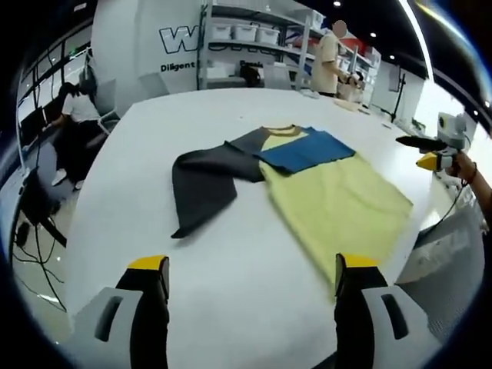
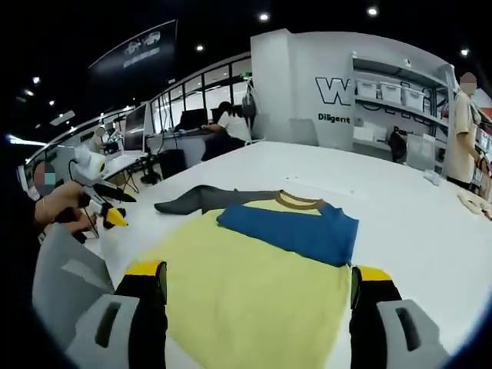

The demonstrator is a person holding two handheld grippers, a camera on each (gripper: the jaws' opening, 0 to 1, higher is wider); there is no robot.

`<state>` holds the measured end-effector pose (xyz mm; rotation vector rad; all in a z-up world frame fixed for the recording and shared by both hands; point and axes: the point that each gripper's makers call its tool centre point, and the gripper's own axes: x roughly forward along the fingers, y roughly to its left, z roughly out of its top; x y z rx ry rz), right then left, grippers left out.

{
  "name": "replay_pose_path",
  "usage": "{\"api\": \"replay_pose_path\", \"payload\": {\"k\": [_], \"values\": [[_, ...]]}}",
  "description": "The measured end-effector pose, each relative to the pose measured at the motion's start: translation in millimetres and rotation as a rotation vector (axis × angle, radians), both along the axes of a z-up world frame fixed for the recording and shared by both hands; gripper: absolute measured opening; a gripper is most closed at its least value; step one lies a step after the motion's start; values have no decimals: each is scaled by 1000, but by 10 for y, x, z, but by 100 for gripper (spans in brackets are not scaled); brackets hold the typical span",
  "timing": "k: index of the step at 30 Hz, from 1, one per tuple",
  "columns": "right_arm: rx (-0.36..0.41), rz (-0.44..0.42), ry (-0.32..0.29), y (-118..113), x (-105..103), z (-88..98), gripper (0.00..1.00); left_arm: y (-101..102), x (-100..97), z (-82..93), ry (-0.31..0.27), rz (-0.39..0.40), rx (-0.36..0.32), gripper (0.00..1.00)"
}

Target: Fold the garment on the visible template until the final outline fits inside the template.

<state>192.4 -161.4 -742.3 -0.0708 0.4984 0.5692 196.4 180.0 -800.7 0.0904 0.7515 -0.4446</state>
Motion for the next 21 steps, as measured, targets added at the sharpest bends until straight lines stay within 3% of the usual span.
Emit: {"api": "replay_pose_path", "payload": {"k": [2, 10, 21], "values": [[25, 2, 21, 9, -44, -22, 99, 47, 39, -27, -1, 2, 20, 87], [45, 1, 12, 5, -132, 32, 99, 131, 186, -93, -31, 13, 30, 79], [38, 0, 16, -10, -212, 28, 99, 246, 494, -212, -81, 6, 97, 60]]}}
